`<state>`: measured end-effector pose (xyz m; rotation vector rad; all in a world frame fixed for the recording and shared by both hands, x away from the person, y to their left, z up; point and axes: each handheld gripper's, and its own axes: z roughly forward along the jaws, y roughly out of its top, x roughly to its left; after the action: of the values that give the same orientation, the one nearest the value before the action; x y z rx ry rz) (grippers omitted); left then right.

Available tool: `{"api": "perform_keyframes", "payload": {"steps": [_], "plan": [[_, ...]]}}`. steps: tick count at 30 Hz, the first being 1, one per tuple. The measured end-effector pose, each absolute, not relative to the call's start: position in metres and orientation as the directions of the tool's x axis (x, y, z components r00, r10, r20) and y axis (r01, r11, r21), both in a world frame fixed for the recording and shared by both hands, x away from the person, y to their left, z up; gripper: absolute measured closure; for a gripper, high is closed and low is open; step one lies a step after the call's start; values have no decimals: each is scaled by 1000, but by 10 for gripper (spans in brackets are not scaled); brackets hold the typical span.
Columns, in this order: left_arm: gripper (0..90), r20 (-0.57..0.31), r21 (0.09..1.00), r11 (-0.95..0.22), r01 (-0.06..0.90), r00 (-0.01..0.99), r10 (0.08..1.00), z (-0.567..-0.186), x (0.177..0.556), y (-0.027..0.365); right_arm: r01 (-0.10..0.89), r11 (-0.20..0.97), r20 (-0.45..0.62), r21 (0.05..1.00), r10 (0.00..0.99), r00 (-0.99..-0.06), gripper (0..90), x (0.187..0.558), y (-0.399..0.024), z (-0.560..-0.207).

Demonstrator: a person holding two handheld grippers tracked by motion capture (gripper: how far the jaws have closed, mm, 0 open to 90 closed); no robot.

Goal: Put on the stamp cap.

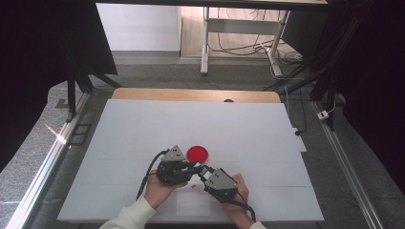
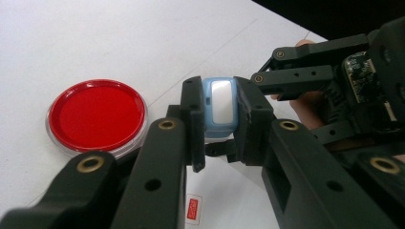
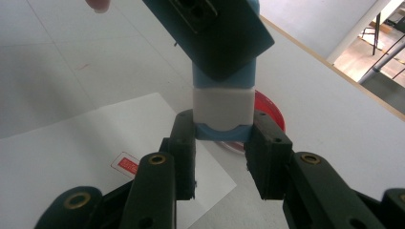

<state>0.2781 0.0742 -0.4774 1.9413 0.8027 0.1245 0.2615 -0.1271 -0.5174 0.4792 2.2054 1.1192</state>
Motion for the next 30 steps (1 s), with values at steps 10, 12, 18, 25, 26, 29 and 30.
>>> {"api": "perform_keyframes", "payload": {"steps": [10, 12, 18, 25, 26, 29, 30], "plan": [[755, -241, 837, -278, 471, 774, 586, -475, 279, 78, 76, 541, -293, 838, 562, -773, 554, 266, -132, -517], [755, -241, 840, -274, 468, 775, 585, -473, 278, 80, 87, 530, -272, 843, 560, -782, 527, 267, -135, -517], [754, -227, 851, -269, 451, 778, 586, -468, 279, 87, 126, 478, -199, 869, 571, -796, 493, 270, -152, -514], [754, -220, 857, -273, 437, 790, 573, -463, 279, 93, 166, 444, -146, 881, 588, -796, 484, 274, -178, -510], [754, -216, 859, -273, 434, 789, 575, -463, 279, 94, 173, 441, -141, 881, 592, -793, 484, 275, -182, -510], [754, -202, 861, -279, 424, 790, 578, -462, 278, 95, 194, 430, -119, 882, 601, -790, 483, 276, -193, -509], [754, -193, 863, -283, 419, 790, 581, -462, 278, 96, 197, 429, -118, 882, 605, -787, 483, 275, -197, -508]]}}
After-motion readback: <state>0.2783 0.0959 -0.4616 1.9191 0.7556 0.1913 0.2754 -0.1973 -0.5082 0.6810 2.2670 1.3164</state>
